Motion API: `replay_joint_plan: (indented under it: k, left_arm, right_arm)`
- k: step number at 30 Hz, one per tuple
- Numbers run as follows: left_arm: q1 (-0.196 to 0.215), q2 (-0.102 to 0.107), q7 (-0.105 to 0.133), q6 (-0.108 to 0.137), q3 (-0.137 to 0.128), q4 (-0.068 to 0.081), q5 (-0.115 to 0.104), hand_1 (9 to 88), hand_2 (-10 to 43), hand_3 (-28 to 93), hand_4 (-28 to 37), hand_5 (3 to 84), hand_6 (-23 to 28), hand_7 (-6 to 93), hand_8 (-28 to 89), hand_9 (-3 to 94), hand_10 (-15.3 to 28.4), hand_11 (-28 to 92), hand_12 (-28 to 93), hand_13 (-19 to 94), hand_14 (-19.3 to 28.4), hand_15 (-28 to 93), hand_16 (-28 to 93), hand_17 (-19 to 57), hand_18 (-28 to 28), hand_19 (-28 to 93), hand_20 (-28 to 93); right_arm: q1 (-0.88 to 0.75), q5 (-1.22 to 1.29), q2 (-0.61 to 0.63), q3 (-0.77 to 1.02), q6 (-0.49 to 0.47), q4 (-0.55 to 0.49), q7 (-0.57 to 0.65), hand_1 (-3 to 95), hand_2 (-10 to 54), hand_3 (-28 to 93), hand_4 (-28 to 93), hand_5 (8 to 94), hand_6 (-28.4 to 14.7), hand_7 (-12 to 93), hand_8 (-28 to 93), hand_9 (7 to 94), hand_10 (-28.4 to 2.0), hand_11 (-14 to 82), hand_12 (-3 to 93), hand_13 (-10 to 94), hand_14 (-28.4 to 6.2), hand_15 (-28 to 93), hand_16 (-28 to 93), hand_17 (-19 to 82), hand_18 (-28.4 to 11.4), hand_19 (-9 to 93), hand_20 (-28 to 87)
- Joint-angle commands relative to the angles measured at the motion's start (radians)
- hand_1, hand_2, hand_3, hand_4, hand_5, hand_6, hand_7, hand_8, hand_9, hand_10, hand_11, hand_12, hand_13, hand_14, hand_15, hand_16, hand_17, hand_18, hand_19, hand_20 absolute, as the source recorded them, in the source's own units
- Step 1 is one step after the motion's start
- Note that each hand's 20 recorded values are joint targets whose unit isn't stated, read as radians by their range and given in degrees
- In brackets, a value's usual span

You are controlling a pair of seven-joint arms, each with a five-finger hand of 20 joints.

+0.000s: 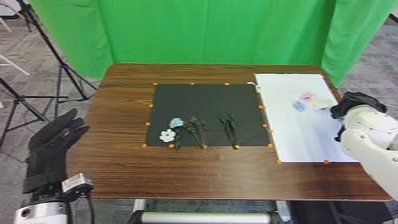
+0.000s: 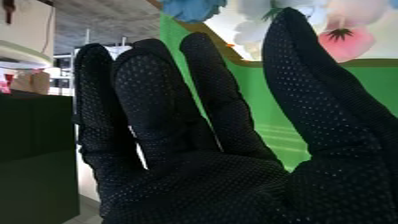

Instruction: Arrange flowers

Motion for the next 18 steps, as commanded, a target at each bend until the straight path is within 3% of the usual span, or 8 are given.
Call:
replay_joint_plan:
  k: [1, 8, 11, 15, 18]
  left_arm:
    - [0.007, -0.005, 0.004, 0.001, 0.004, 0.002, -0.006, 27.2, 3.5, 83, -18.4, 38.6, 9.9, 16.7, -11, 32.6, 19.0, 37, 6, 23, 26.0, 63, -17, -10.6, 20.7, 57, 3]
    - [0.000, -0.011, -0.001, -0.003, 0.005, 0.003, -0.001, 27.2, 3.6, 83, -18.5, 38.6, 9.9, 16.6, -11, 32.5, 19.0, 37, 6, 23, 25.9, 63, -17, -10.6, 20.7, 57, 3]
    - [0.000, -0.002, 0.010, 0.003, 0.010, 0.003, -0.011, 27.2, 3.5, 83, -18.5, 38.7, 10.0, 16.7, -11, 32.6, 19.0, 37, 6, 23, 25.9, 63, -17, -10.6, 20.7, 57, 3]
    - [-0.004, -0.016, -0.003, -0.007, 0.005, 0.005, 0.004, 27.3, 3.7, 83, -18.5, 38.6, 10.0, 16.7, -11, 32.5, 19.0, 37, 6, 23, 25.9, 63, -17, -10.6, 20.8, 57, 4]
    - [-0.007, -0.015, -0.002, -0.007, 0.007, 0.006, 0.000, 27.4, 3.7, 83, -18.5, 38.7, 10.0, 16.6, -11, 32.5, 19.0, 37, 6, 23, 26.0, 63, -17, -10.6, 20.8, 57, 4]
  right_arm:
    - [-0.033, 0.002, 0.004, 0.027, 0.015, 0.016, 0.009, 34.5, -4.3, 83, -25, 52.5, -10.1, 20, -10, 51.3, -22.4, 20.6, 16.2, 62, -11.3, 81, 15, 33, -22.7, 93, -4]
    - [-0.031, 0.003, 0.001, 0.019, 0.020, 0.026, 0.009, 35.1, -4.4, 83, -25, 52.7, -9.9, 20, -11, 53.3, -21.1, 21.1, 16.1, 62, -11.0, 81, 15, 34, -22.6, 93, -3]
    - [-0.030, 0.000, -0.005, 0.018, 0.017, 0.030, 0.005, 35.3, -4.5, 83, -25, 53.0, -9.9, 20, -11, 53.9, -20.7, 21.7, 16.0, 62, -11.0, 81, 15, 34, -22.5, 93, -4]
    - [-0.035, -0.006, -0.016, 0.018, 0.005, 0.034, 0.000, 35.4, -4.7, 84, -25, 53.4, -9.9, 20, -11, 54.1, -20.1, 22.4, 16.0, 62, -11.1, 81, 15, 33, -22.5, 93, -4]
    - [-0.038, 0.002, -0.017, 0.007, 0.024, 0.034, -0.001, 35.8, -4.9, 84, -25, 53.7, -9.7, 20, -11, 54.5, -19.9, 22.9, 16.0, 63, -11.0, 81, 15, 34, -22.5, 93, -4]
